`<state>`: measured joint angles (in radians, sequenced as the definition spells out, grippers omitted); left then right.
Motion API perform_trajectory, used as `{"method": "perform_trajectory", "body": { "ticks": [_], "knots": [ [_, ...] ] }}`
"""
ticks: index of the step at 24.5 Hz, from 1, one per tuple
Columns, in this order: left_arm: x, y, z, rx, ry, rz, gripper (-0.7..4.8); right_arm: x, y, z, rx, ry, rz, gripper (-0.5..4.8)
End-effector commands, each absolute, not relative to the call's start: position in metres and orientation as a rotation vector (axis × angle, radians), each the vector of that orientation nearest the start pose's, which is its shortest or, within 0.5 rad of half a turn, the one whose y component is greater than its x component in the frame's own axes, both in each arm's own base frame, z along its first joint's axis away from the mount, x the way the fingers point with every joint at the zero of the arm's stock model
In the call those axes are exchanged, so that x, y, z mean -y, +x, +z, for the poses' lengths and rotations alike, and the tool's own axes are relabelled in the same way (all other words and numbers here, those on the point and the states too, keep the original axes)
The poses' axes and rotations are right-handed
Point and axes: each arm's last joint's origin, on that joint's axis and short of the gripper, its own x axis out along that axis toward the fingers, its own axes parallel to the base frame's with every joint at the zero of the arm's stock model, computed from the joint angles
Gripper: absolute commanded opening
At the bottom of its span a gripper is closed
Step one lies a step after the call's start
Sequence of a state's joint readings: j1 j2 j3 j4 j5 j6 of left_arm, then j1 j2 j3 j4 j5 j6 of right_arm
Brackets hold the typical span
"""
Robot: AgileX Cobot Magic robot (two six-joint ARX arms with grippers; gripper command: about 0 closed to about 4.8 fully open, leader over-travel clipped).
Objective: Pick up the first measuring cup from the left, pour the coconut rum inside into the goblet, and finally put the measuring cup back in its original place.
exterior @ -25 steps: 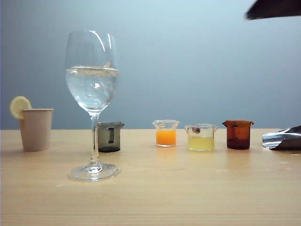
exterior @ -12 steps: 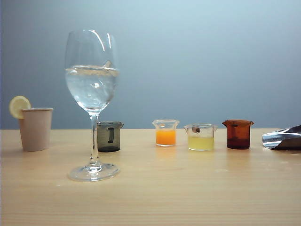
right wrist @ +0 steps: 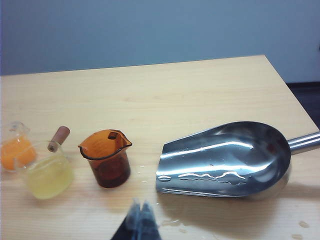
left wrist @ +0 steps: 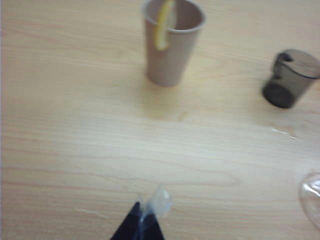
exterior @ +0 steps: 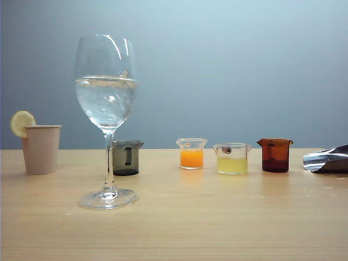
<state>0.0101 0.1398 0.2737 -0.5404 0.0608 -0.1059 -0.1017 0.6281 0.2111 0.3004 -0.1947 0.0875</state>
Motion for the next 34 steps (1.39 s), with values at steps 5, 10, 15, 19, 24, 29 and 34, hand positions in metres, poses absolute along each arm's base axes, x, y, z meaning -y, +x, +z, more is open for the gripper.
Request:
{"method": "perform_trajectory", "body": {
  "ticks": [5, 10, 15, 19, 24, 29, 34],
  "knots": [
    [-0.002, 0.076, 0.178, -0.337, -0.123, -0.002, -0.05, 0.011, 0.153, 0.210, -0.048, 0.094, 0.079, -0.02],
    [-0.002, 0.080, 0.162, -0.377, -0.125, 0.001, -0.05, 0.010, 0.153, 0.210, -0.050, 0.092, 0.081, -0.01],
    [-0.002, 0.087, 0.152, -0.330, -0.123, -0.004, -0.05, 0.010, 0.153, 0.210, -0.050, 0.092, 0.080, -0.01],
    [-0.002, 0.093, 0.152, -0.227, -0.117, -0.009, -0.05, 0.010, 0.153, 0.210, -0.050, 0.092, 0.080, -0.01],
    [-0.003, 0.096, 0.153, -0.132, -0.112, -0.012, -0.05, 0.005, 0.145, 0.212, -0.050, 0.089, 0.082, -0.01],
    [-0.003, 0.096, 0.153, -0.134, -0.112, -0.011, -0.05, -0.001, 0.119, 0.220, 0.000, 0.083, 0.160, -0.01],
    [-0.003, 0.096, 0.153, -0.134, -0.112, -0.011, -0.05, -0.002, 0.090, 0.233, 0.160, 0.062, 0.183, -0.01]
  ]
}}
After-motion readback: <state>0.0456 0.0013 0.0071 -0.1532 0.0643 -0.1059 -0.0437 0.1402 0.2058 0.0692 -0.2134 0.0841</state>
